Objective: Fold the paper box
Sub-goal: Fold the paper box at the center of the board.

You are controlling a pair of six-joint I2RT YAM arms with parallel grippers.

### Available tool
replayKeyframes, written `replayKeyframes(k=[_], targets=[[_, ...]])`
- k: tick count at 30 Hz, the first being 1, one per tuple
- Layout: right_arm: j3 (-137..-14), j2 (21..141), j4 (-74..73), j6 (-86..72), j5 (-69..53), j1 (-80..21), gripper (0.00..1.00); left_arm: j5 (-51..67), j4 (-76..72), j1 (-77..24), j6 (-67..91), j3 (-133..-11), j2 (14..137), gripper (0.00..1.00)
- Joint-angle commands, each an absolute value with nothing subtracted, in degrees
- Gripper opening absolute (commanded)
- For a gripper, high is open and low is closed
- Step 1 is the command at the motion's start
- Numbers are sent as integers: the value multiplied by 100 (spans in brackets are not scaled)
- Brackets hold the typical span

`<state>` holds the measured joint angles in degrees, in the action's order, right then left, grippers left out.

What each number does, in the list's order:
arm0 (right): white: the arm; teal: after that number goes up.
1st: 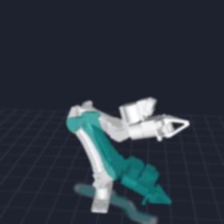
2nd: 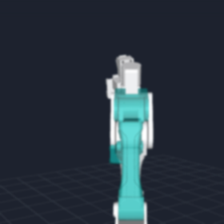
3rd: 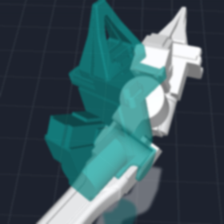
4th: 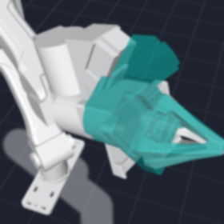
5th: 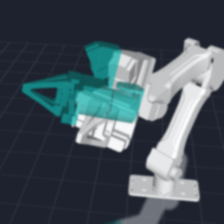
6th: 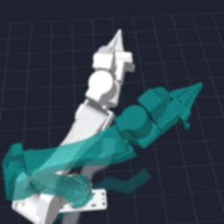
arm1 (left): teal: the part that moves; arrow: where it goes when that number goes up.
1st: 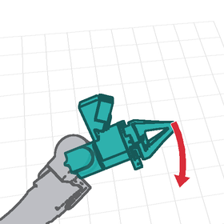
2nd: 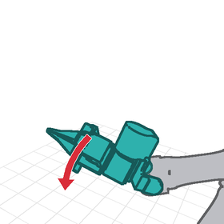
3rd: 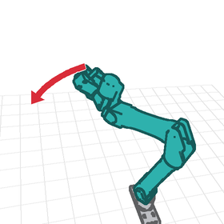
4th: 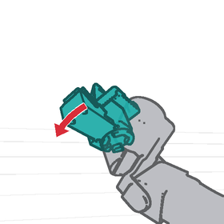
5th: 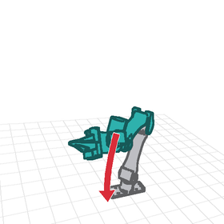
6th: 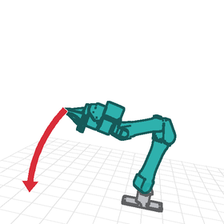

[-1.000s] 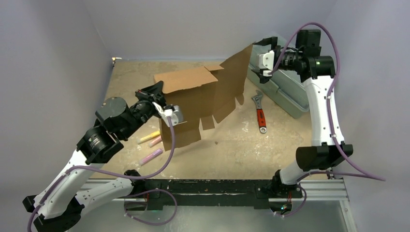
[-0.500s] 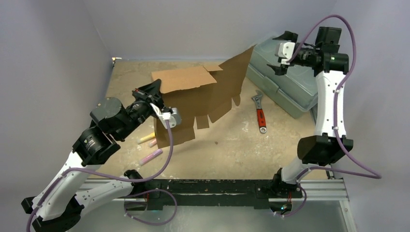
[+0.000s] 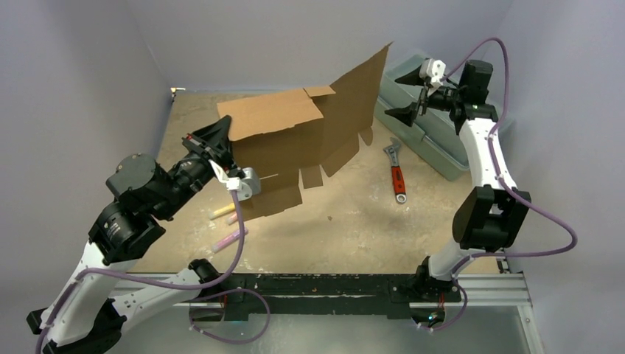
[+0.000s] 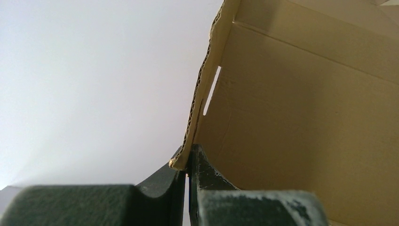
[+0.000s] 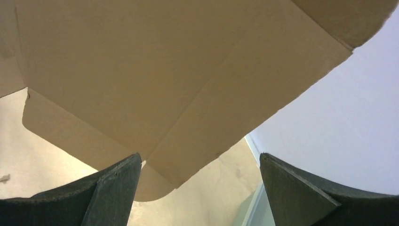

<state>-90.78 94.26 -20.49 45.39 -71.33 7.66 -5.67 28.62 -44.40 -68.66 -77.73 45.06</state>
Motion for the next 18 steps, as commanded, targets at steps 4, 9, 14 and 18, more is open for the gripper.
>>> replayKeyframes(k=[4,9,14,18], targets=[[-8675,9665,1992,652,-7944,780,99,-297,2594,-4465,-6796,-7997,4349,0],[-8494,10229,6131,-2988,-8253,782,99,-151,2630,-4465,-6607,-8042,4237,0],[-8861,11059,10165,-7011,-8677,759,96,-73,2610,-4465,-6502,-8034,4140,0],[-8725,10967,10528,-7566,-8838,682,90,-28,2585,-4465,-6406,-8010,4132,0]])
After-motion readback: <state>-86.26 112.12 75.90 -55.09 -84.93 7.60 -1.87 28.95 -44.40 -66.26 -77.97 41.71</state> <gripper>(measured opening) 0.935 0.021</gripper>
